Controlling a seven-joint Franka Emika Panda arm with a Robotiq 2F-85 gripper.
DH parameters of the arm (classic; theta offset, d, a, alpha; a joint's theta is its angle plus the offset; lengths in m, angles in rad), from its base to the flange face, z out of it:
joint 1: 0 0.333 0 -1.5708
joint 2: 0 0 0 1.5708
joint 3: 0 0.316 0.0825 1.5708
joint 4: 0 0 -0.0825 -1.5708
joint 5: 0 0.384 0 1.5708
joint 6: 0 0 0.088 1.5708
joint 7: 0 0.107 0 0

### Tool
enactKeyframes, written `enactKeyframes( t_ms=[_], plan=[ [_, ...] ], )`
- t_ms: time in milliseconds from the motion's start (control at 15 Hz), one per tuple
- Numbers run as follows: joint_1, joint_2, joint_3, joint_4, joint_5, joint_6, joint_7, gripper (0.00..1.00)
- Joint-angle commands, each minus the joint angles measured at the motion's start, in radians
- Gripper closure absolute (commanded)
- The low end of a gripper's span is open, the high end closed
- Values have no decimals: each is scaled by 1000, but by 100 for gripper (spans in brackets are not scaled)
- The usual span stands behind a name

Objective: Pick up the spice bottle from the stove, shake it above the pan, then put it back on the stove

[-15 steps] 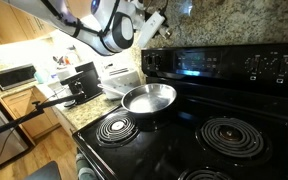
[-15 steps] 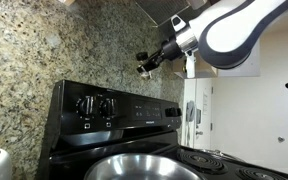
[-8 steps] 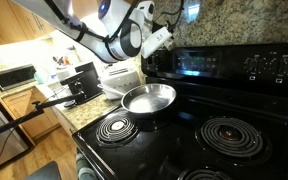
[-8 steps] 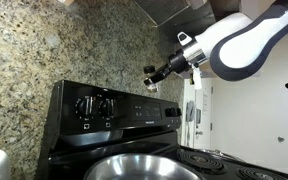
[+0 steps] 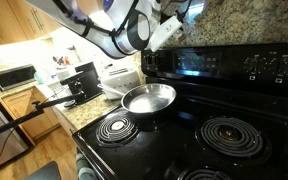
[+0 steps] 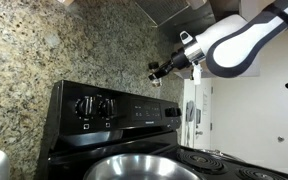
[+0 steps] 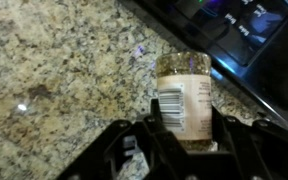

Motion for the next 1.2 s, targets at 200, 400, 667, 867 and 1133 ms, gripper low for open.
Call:
enactKeyframes(
  t_ms=[200,400,667,867,1133],
  plan=[
    [140,69,-180,159,122,0,-63,82],
    [36,3,-3,73,8,0,-19,82],
    [-24,25,100,53,-71,0,3,57],
    [-92,7,206,5,-122,0,15,57],
    [-98,-7,207,-4,-124,0,15,57]
  ],
)
